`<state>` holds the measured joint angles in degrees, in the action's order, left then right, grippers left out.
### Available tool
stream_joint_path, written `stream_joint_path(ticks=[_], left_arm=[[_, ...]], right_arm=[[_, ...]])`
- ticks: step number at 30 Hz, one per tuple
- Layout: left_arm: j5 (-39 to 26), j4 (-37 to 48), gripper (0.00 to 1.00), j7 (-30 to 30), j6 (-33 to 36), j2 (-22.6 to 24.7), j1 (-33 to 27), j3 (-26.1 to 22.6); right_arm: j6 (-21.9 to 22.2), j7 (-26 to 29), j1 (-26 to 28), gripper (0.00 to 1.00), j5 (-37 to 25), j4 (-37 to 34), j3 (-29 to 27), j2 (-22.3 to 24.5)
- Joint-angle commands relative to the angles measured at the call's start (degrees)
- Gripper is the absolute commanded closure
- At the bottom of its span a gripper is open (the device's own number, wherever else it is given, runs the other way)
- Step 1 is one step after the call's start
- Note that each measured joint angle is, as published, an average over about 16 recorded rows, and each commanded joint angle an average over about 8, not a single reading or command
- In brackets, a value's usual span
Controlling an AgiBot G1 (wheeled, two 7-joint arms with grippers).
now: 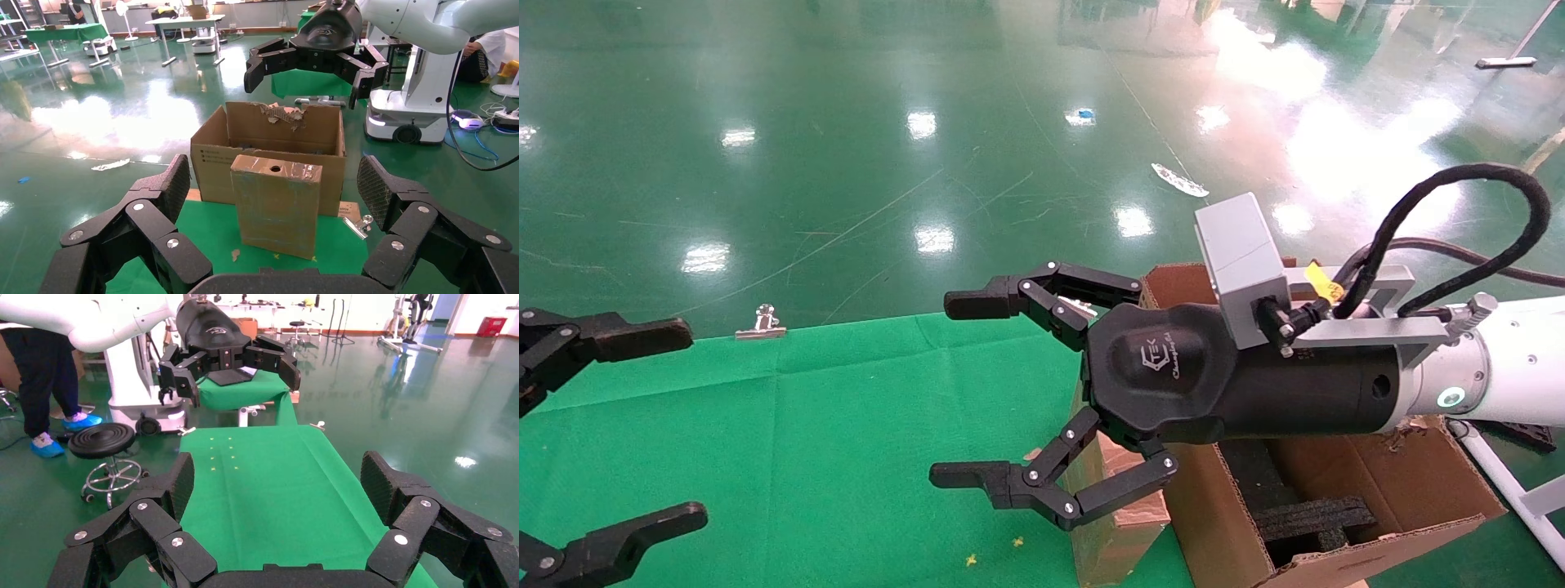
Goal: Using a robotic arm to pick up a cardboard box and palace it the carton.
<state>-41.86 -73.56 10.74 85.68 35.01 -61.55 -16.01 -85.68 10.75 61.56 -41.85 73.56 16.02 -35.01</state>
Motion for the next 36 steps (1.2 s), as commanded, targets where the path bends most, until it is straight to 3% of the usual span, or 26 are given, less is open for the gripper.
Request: stream_joint_path(ticks=[1,26,31,36], left_arm=[[0.00,0.00,0.00,0.00,0.00,0.00,0.00,0.00],[0.00,0.02,0.00,-0.01,0.00,0.00,-0.01,-0.01],[0.02,0.04,0.00,-0.03,0.01,0.00,-0.03,-0.04],[0.03,0.05,0.00,-0.04,0.01,0.00,-0.04,-0.06]], right_arm=[[0.00,0.00,0.00,0.00,0.00,0.00,0.00,0.00],[0.23,-0.06,0.51,0.00,-0.88,0.29,0.26,-0.04],[0.66,1.55,2.65,0.00,-5.09,1.71,2.27,-0.35],[-0.31,6.85,7.70,0.00,-14.26,3.42,7.86,-2.41]])
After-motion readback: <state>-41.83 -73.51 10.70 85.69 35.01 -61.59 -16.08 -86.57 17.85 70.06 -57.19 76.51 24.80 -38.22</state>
